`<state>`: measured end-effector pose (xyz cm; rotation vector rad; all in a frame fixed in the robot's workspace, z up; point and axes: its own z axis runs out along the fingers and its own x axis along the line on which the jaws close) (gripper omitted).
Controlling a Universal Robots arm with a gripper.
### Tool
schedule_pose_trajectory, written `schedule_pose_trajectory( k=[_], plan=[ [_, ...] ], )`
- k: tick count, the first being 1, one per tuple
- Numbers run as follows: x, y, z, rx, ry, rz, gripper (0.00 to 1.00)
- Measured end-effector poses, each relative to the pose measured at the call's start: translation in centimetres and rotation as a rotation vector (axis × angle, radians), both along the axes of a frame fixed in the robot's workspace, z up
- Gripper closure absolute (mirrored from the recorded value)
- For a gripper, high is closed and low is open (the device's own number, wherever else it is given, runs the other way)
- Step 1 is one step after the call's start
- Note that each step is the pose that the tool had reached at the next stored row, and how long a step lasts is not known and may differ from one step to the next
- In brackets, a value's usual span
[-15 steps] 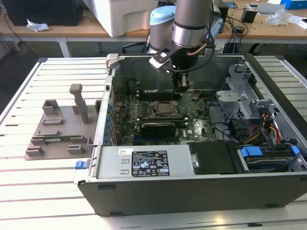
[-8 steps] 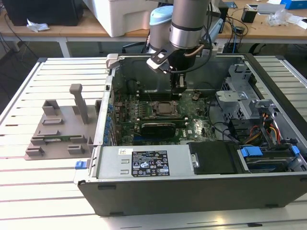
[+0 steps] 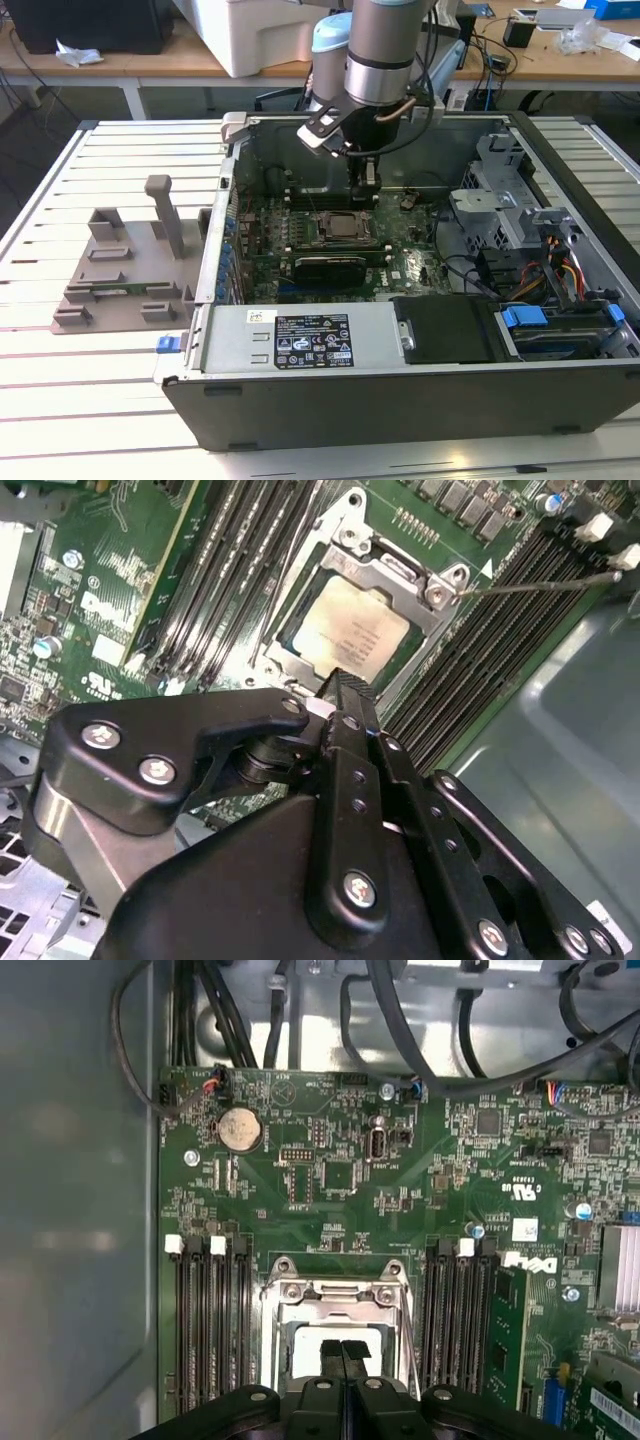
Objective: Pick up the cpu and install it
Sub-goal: 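Close the cpu cover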
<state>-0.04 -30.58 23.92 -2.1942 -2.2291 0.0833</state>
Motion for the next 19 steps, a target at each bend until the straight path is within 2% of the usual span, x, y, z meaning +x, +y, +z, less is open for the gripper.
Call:
schedule_pose_trajectory(
  k=[7, 12, 16, 19],
  plan=[
    [-0.9, 0.0, -1.08, 0.0, 0.0, 0.0, 0.89],
    [-1.2, 0.0, -1.91, -0.0001, 0.0, 0.0, 0.89],
    [-1.5, 0.0, -3.32, -0.0001, 0.0, 0.0, 0.89],
    [-2.1, 0.0, -3.47, -0.0002, -0.003, 0.0, 0.89]
  ],
)
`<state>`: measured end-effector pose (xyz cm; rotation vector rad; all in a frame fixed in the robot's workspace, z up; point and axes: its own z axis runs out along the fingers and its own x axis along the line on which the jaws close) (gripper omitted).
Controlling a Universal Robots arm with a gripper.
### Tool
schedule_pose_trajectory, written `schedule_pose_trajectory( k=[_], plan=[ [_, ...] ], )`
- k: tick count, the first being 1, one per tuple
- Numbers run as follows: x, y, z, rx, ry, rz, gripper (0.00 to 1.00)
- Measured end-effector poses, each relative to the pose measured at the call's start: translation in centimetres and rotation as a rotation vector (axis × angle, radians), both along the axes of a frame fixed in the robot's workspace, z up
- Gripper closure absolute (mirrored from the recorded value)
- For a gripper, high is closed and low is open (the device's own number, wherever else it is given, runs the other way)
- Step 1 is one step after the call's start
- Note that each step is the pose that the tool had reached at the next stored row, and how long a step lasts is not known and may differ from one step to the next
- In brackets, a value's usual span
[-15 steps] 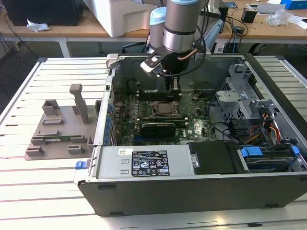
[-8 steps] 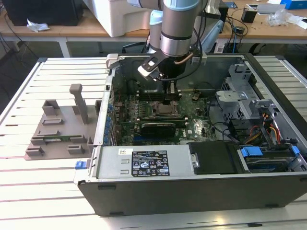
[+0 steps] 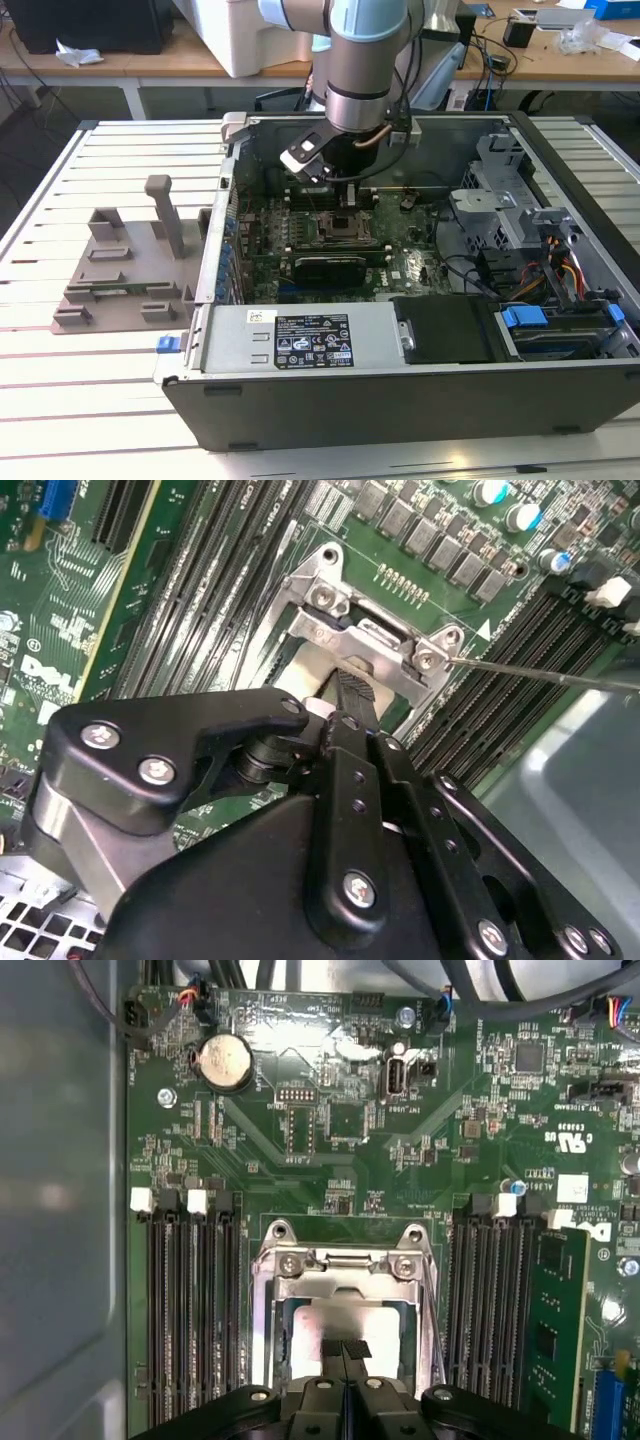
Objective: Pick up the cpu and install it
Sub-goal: 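Close the cpu cover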
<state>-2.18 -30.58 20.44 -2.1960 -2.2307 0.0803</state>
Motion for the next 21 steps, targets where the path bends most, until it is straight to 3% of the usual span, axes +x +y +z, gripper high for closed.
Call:
schedule_pose_trajectory(
  k=[2, 7, 12, 21],
  plan=[
    [-0.1, 0.01, 0.13, -0.001, -0.0047, 0.0, 0.89],
    [-0.6, 0.0, 0.68, -0.0076, -0.0075, 0.0, 0.89],
    [-2.1, 0.0, 0.61, -0.0076, -0.0098, 0.0, 0.89],
    [-3.0, 0.0, 0.19, -0.0074, -0.0098, 0.0, 0.89]
  ],
)
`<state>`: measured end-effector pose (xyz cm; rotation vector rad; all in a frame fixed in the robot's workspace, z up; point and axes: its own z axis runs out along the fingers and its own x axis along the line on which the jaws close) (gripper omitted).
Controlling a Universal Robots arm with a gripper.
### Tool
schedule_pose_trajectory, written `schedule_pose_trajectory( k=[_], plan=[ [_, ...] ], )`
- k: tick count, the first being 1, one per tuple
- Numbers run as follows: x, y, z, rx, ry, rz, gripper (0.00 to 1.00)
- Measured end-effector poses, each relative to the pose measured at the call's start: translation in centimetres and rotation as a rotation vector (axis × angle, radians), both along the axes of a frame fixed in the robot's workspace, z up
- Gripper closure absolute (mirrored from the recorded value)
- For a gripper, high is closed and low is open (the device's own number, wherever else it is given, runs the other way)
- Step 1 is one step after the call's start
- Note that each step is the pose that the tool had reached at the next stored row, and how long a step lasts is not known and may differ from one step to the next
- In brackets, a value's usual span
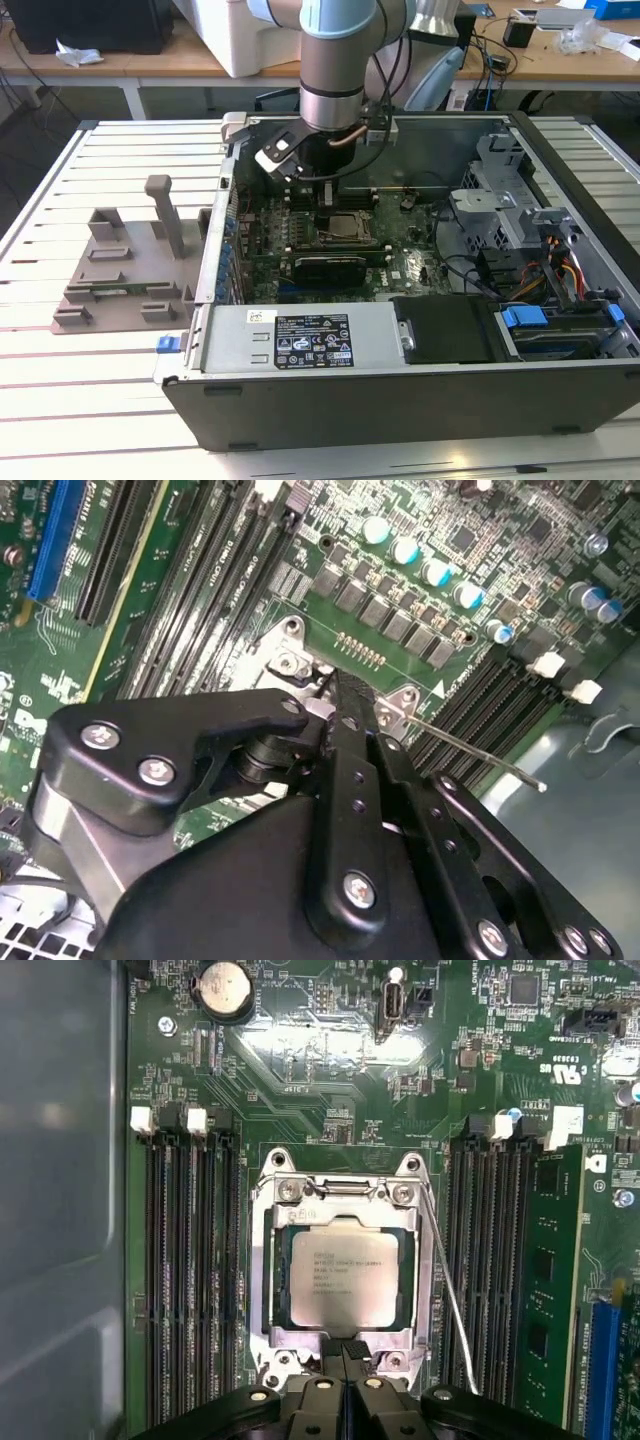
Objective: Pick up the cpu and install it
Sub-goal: 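Close the cpu cover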
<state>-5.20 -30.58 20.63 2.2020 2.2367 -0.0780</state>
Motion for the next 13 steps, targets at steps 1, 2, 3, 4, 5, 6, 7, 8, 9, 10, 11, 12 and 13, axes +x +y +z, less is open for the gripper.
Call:
schedule_pose_trajectory(
  k=[1, 2, 3, 4, 5, 6, 7, 8, 9, 10, 11, 12, 13],
  plan=[
    [0.0, 0.0, -0.08, -0.0003, 0.0002, 0.0, 0.89],
    [0.0, -0.01, -0.13, -0.0006, 0.0004, 0.0, 0.89],
    [0.0, -0.01, -0.17, -0.0007, 0.0005, 0.0, 0.89],
    [0.0, -0.01, -0.18, -0.0007, 0.0006, 0.0, 0.89],
    [0.2, 0.0, -0.2, 0.0001, 0.0001, 0.0, 0.89],
    [0.6, 0.0, -0.21, 0.0006, -0.0001, 0.001, 0.89],
    [0.8, 0.01, -0.09, 0.0008, -0.0003, 0.001, 0.89],
    [0.9, 0.01, 0.17, 0.0006, -0.0003, 0.002, 0.89],
    [0.9, 0.0, 0.42, 0.0003, 0.0001, 0.001, 0.89],
    [1.0, 0.0, 0.74, 0.0004, 0.0, 0.001, 0.89],
    [1.1, 0.0, 0.89, 0.0004, 0.0006, 0.001, 0.89],
    [1.4, 0.01, 0.93, 0.0005, 0.0018, 0.001, 0.89],
    [1.9, 0.0, 0.94, 0.0005, 0.0071, 0.001, 0.89]
  ],
)
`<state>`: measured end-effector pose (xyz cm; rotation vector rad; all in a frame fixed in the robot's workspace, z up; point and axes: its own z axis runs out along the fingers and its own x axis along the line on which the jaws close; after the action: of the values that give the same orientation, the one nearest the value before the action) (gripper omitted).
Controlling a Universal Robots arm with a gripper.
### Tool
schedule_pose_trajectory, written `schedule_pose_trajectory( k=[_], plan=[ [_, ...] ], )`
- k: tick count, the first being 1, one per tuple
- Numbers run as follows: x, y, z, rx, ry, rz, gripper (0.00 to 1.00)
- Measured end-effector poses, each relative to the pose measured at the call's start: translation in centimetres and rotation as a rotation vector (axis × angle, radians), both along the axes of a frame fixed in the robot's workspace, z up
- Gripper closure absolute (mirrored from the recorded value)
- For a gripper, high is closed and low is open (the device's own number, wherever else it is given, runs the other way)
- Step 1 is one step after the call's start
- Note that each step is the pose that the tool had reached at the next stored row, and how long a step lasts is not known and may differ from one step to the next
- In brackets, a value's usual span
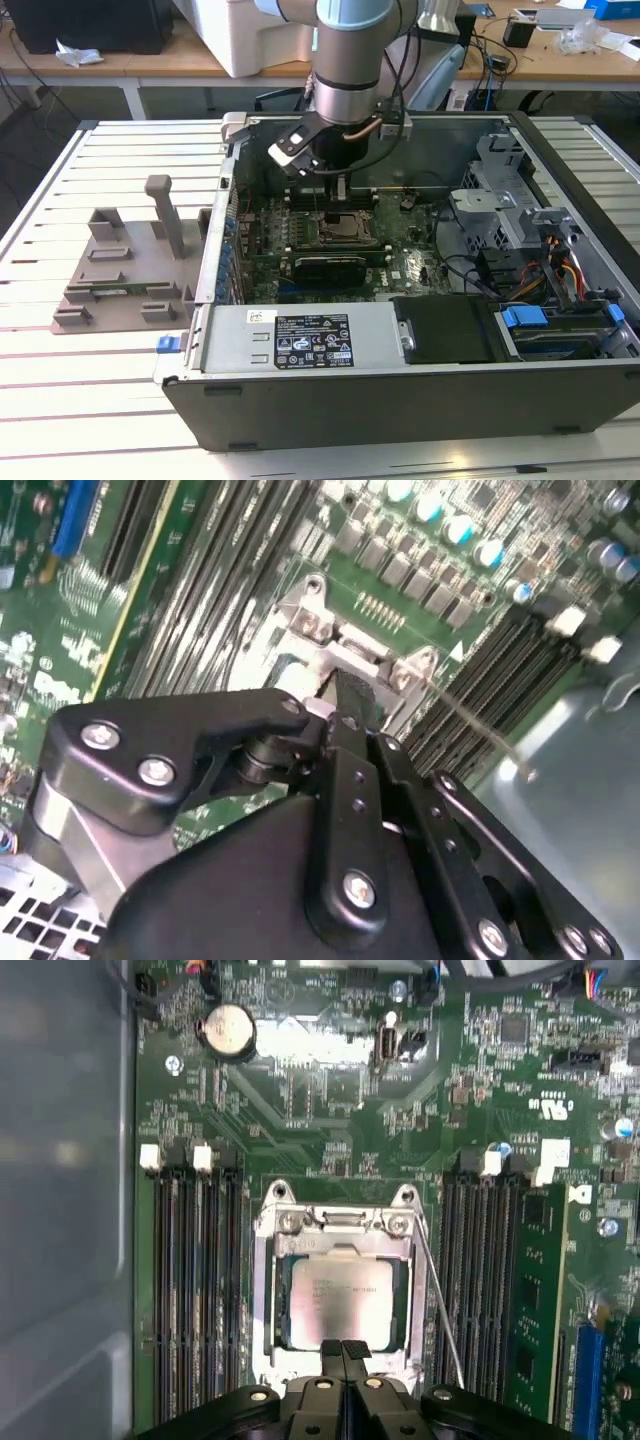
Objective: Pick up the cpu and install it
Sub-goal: 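Close the cpu cover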
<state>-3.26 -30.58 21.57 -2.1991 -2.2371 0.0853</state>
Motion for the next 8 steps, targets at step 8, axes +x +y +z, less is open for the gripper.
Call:
schedule_pose_trajectory(
  k=[8],
  plan=[
    [2.5, -0.01, 1.54, -0.0002, 0.0215, 0.0, 0.89]
  ],
)
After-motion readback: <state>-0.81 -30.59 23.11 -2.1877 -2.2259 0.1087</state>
